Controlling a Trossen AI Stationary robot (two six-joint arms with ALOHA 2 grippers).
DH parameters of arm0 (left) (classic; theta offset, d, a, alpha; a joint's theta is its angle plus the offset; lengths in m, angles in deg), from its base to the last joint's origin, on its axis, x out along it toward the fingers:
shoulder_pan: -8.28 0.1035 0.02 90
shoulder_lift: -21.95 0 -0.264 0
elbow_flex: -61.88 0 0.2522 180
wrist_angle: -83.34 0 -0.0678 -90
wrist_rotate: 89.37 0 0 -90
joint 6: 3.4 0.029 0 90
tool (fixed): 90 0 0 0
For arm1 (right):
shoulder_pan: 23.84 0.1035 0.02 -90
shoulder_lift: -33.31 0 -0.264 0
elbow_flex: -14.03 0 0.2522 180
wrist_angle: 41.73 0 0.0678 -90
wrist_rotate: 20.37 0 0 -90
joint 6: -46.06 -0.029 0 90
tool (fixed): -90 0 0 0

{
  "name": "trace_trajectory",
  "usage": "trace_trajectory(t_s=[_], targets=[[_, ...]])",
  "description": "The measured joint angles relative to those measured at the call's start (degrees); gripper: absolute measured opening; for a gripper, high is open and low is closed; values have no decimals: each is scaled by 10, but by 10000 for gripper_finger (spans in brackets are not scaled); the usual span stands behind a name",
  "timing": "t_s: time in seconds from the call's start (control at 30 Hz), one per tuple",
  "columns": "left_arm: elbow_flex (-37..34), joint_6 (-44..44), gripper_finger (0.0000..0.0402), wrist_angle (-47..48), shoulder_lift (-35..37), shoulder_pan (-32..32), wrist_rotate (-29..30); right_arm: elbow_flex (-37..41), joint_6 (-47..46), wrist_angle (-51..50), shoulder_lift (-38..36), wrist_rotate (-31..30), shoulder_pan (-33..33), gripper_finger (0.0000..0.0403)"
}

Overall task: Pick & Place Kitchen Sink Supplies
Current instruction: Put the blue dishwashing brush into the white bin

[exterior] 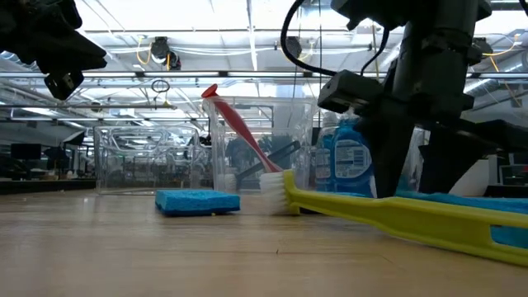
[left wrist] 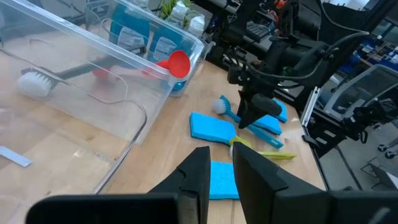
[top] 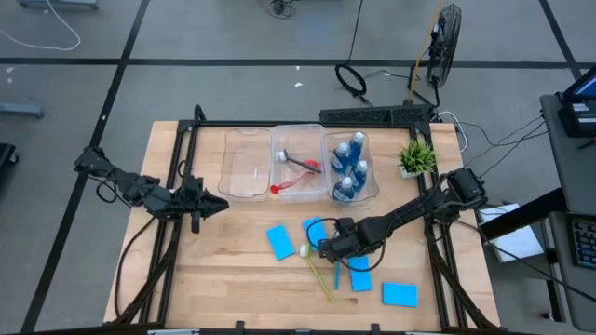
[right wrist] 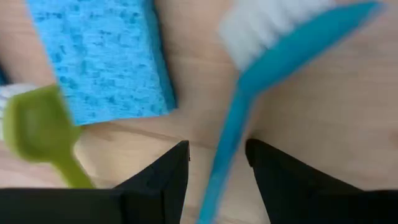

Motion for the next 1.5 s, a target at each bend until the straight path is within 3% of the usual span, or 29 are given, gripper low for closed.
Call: trace_trajectory(t_s=[0.5, 0.8, 1.5], targets=[[0, 2, 72, 0, 0, 0, 0, 3, 43, -17, -7, 11, -3, 167], [0, 3, 72, 0, 0, 0, 0, 3, 45, -14, -7, -19, -3, 167], [0, 1, 72, 0, 0, 0, 0, 4, 143, 9, -7, -15, -10, 167]])
